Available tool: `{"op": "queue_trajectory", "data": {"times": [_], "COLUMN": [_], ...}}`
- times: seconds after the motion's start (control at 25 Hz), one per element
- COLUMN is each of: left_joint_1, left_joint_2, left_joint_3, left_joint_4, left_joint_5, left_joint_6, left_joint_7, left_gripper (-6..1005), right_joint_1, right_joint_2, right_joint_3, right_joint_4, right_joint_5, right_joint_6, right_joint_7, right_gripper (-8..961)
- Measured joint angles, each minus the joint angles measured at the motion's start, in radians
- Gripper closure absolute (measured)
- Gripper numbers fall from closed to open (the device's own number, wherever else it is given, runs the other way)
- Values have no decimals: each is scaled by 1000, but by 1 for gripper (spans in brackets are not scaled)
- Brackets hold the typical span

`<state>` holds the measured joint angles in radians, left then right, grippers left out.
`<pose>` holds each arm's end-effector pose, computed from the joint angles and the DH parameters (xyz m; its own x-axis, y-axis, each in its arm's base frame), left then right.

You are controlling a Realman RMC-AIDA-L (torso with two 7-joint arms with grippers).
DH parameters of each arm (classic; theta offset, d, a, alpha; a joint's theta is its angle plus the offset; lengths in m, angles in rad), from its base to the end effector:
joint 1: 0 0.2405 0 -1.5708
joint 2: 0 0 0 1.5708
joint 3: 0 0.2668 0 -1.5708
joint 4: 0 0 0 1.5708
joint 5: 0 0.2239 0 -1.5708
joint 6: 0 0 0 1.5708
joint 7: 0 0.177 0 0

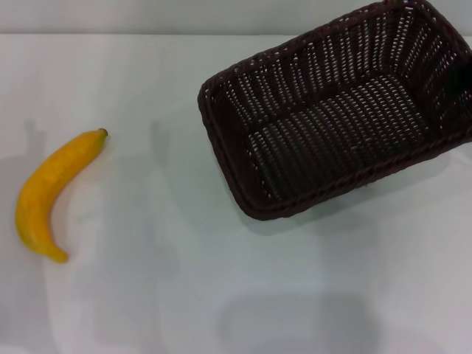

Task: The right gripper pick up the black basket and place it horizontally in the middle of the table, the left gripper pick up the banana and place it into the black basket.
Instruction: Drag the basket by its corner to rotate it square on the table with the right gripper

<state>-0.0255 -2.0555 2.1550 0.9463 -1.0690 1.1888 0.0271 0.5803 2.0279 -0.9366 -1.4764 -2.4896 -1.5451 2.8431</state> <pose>-0.3049 0.3220 0.0360 0.3316 -0.3643 0.8703 0.9432 0.1480 -0.2975 0.2069 0.4180 0.0877 0.4327 -0.8056 -0.4047 -0.8719 -0.2599 -0.4149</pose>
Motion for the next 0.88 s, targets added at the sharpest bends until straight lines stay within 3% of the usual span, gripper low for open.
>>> {"op": "queue_trajectory", "data": {"times": [0.36, 0.88], "left_joint_1": [-4, -6], "left_joint_2": [0, 1], "left_joint_3": [0, 0], "left_joint_4": [-3, -9], "left_joint_5": [0, 0], "left_joint_6": [0, -2], "left_joint_7": [-1, -12], "left_gripper": [109, 110], "right_joint_1": [-93, -263], "right_joint_2": [0, 0], "right_joint_3": [-31, -237], "right_joint_4": [6, 9], "right_joint_5": [136, 379], "right_joint_6": [65, 257], "right_joint_7": [1, 1], "right_gripper": [802, 802]}}
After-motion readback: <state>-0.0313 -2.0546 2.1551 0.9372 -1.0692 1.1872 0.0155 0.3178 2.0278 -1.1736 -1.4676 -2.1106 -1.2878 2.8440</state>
